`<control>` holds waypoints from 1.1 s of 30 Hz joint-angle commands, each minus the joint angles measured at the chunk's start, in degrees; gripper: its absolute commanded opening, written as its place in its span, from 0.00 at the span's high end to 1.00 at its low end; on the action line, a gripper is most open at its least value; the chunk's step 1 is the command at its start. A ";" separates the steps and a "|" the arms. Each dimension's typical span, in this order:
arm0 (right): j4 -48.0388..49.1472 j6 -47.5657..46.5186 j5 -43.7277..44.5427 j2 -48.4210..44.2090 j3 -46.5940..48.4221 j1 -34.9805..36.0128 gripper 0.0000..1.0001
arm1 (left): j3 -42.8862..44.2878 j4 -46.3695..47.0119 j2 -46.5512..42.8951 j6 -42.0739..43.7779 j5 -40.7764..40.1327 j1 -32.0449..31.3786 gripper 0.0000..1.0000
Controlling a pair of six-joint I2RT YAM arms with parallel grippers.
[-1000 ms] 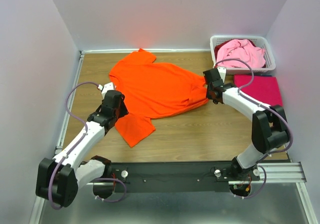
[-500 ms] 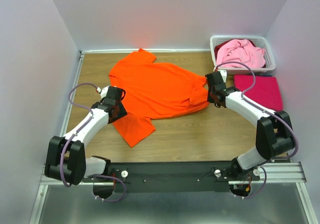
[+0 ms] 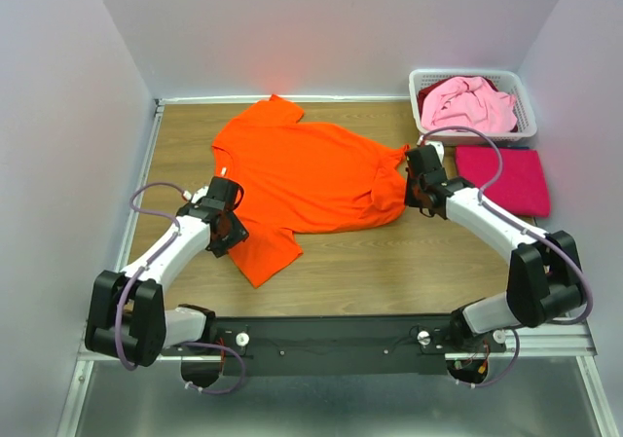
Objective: Fold and stack the t-shirts
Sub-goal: Flatten the tshirt out
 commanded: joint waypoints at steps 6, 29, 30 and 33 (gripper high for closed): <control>2.02 0.26 -2.87 -2.34 -1.40 -0.05 0.99 | -3.57 -0.11 2.32 -4.24 6.94 0.42 0.47; 3.87 0.26 -4.72 -3.66 -2.54 -0.05 0.99 | -4.71 1.74 9.35 -9.87 5.53 0.33 0.74; 3.87 0.26 -4.63 -3.66 -2.63 -0.05 0.99 | -4.71 1.74 9.27 -9.96 5.36 0.42 0.78; 3.78 0.17 -4.45 -3.66 -2.63 -0.05 0.99 | -4.45 1.12 8.48 -10.31 4.92 0.42 0.96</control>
